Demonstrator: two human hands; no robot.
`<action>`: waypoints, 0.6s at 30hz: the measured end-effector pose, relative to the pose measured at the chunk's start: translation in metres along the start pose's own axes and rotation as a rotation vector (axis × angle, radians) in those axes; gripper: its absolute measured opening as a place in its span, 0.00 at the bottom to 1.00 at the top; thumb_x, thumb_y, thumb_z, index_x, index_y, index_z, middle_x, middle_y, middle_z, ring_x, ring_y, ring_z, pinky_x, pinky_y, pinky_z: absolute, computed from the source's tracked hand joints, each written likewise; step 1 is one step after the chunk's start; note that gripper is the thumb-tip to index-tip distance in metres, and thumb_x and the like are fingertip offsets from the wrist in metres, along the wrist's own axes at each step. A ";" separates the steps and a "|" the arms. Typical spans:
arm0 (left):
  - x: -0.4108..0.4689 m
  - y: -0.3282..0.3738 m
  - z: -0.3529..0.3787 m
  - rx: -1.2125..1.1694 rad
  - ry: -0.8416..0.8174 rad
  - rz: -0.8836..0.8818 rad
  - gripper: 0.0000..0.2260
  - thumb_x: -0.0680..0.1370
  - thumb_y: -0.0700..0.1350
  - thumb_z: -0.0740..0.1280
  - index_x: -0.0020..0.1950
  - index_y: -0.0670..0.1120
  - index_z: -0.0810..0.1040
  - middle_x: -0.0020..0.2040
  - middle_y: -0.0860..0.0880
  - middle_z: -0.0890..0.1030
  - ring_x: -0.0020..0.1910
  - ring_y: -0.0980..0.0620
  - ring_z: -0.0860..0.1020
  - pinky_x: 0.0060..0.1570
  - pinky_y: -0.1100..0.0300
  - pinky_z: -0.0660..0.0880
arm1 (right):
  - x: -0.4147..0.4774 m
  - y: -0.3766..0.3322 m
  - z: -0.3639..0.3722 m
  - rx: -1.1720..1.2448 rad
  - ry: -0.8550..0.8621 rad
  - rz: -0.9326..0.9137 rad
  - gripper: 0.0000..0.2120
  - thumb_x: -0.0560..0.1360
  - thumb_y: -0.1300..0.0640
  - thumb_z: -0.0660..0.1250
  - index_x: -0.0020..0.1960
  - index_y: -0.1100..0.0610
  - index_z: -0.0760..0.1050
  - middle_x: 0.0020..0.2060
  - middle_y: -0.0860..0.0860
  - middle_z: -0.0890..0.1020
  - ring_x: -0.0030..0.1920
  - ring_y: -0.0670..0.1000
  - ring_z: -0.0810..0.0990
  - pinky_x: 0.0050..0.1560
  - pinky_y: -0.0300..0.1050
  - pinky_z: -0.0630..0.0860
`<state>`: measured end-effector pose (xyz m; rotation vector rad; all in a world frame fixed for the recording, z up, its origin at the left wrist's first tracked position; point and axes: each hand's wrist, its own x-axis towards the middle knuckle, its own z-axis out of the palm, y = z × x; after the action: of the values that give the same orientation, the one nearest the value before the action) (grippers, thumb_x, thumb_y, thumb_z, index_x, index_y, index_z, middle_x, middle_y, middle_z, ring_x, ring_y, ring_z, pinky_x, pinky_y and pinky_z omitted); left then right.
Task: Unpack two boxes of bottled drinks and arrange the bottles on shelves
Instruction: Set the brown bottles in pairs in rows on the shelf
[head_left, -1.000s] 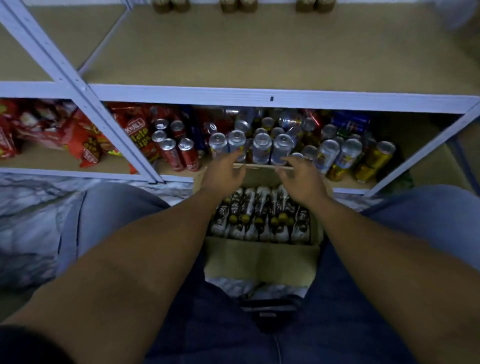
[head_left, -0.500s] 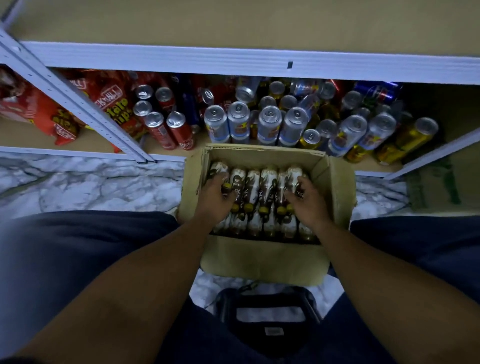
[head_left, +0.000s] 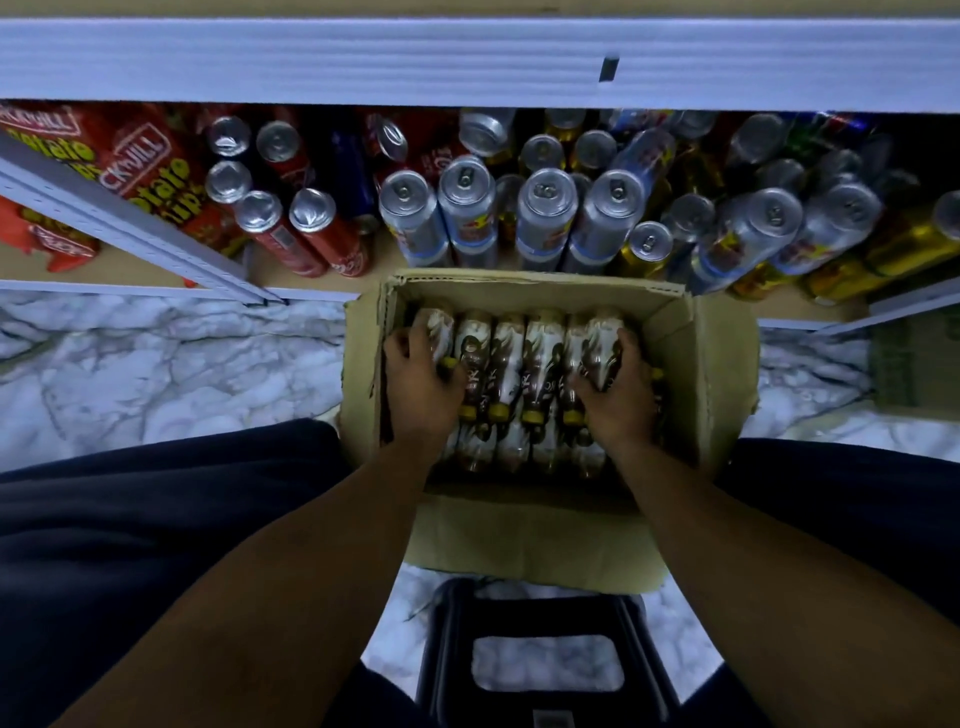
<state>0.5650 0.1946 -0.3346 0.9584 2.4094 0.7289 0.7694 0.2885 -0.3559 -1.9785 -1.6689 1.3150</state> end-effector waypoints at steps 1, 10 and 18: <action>0.000 -0.001 0.000 -0.016 0.009 0.008 0.32 0.77 0.42 0.74 0.79 0.43 0.66 0.72 0.39 0.66 0.66 0.40 0.72 0.63 0.57 0.69 | 0.001 0.001 0.001 -0.015 0.007 0.000 0.42 0.76 0.52 0.75 0.82 0.47 0.55 0.79 0.54 0.64 0.76 0.59 0.65 0.71 0.56 0.68; -0.002 -0.010 0.001 0.018 -0.008 -0.042 0.32 0.76 0.40 0.74 0.78 0.43 0.67 0.77 0.41 0.65 0.70 0.39 0.71 0.64 0.52 0.71 | -0.006 0.004 0.000 -0.008 0.093 0.030 0.40 0.75 0.53 0.76 0.80 0.44 0.58 0.66 0.56 0.79 0.64 0.61 0.78 0.61 0.55 0.77; -0.008 0.002 -0.011 -0.119 0.048 -0.029 0.31 0.74 0.38 0.73 0.76 0.47 0.68 0.71 0.44 0.70 0.67 0.42 0.73 0.66 0.52 0.73 | -0.020 -0.003 -0.014 0.080 0.160 -0.028 0.36 0.76 0.56 0.73 0.79 0.43 0.61 0.64 0.53 0.81 0.62 0.59 0.79 0.60 0.52 0.77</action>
<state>0.5652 0.1869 -0.3231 0.8667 2.3859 0.8832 0.7791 0.2770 -0.3370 -1.9511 -1.5407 1.1621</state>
